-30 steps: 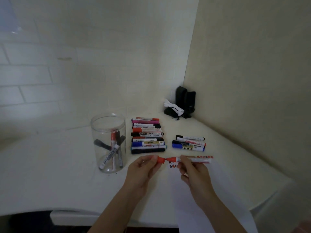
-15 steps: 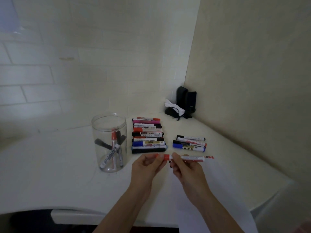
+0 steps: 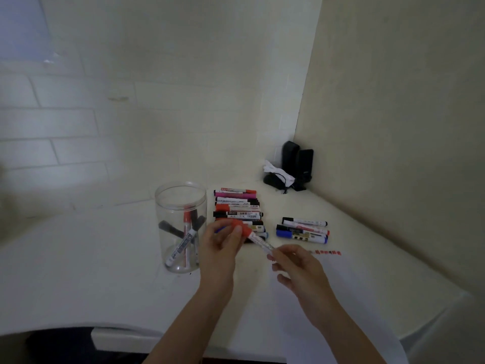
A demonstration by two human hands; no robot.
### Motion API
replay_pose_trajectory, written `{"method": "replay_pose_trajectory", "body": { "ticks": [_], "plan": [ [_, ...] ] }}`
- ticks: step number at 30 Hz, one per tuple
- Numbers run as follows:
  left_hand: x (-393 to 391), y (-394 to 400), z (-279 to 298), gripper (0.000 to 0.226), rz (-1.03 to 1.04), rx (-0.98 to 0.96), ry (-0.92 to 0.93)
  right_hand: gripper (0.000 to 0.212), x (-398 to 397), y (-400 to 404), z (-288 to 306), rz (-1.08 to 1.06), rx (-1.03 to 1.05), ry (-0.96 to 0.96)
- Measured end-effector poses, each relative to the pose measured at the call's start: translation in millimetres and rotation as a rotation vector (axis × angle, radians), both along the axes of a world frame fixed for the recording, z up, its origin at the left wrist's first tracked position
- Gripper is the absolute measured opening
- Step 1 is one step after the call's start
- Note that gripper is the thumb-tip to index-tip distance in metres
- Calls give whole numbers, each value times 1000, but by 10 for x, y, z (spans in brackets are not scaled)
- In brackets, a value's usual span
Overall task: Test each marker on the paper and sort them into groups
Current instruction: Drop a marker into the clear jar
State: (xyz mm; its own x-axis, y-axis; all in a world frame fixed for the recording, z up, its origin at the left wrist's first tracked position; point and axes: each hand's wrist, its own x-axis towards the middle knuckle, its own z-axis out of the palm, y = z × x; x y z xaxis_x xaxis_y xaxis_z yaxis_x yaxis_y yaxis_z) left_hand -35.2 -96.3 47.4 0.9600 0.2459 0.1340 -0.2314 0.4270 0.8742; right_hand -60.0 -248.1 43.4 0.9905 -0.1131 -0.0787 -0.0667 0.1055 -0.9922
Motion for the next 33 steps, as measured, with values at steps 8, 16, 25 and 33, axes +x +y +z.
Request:
{"method": "replay_pose_trajectory", "body": {
  "ticks": [8,16,25,33],
  "plan": [
    [-8,256,501,37,122,338,-201,14,182,379,206,36,-183,-311],
    [14,1038,1193,36,428,487,-338,26,461,617,204,57,-473,-446],
    [82,1289,1201,35,612,441,-267,15,477,561,58,-15,-556,-406],
    [292,1230,943,33,274,1129,-50,19,576,510,-40,-8,-650,-407]
  ]
}}
